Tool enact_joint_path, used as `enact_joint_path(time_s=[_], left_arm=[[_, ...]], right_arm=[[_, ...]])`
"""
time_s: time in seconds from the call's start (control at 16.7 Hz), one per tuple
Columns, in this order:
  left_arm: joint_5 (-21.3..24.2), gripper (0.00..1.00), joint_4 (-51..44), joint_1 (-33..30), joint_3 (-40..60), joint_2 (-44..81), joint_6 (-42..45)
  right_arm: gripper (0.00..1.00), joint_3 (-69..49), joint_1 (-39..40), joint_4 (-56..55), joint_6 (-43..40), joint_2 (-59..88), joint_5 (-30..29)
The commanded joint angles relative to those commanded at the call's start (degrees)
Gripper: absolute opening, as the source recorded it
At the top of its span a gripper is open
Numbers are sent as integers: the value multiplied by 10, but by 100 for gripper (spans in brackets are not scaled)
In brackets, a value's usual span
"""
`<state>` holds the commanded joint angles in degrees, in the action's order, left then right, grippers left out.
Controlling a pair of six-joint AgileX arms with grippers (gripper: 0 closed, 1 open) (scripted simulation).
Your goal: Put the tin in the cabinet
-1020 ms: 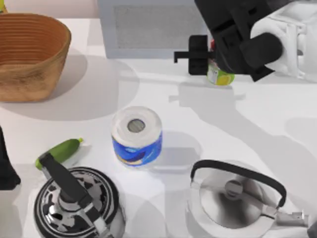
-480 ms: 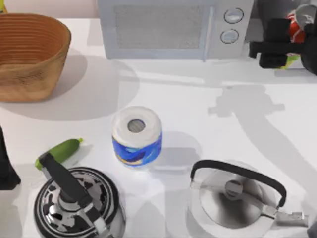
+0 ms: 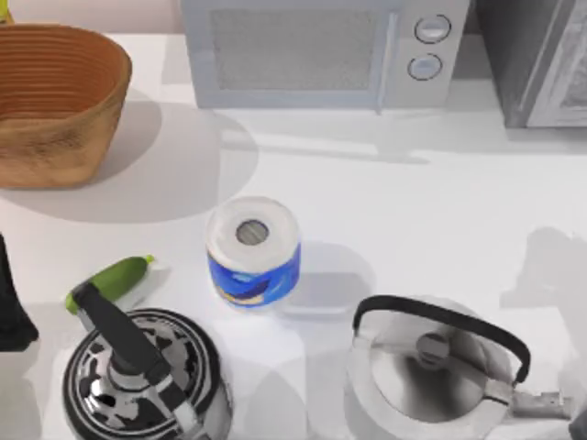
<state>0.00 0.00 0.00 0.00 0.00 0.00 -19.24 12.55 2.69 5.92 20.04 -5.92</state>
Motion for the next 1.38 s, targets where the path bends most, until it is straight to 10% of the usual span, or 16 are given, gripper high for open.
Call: enact_joint_path(time_s=[0.78,1.38], left_arm=[[0,100,0,0,0,0,0],[0,100,0,0,0,0,0]], right_arm=[[0,192,-124,-26,-58,-198,58],[0,-77,-98,19,-59,-17,11]])
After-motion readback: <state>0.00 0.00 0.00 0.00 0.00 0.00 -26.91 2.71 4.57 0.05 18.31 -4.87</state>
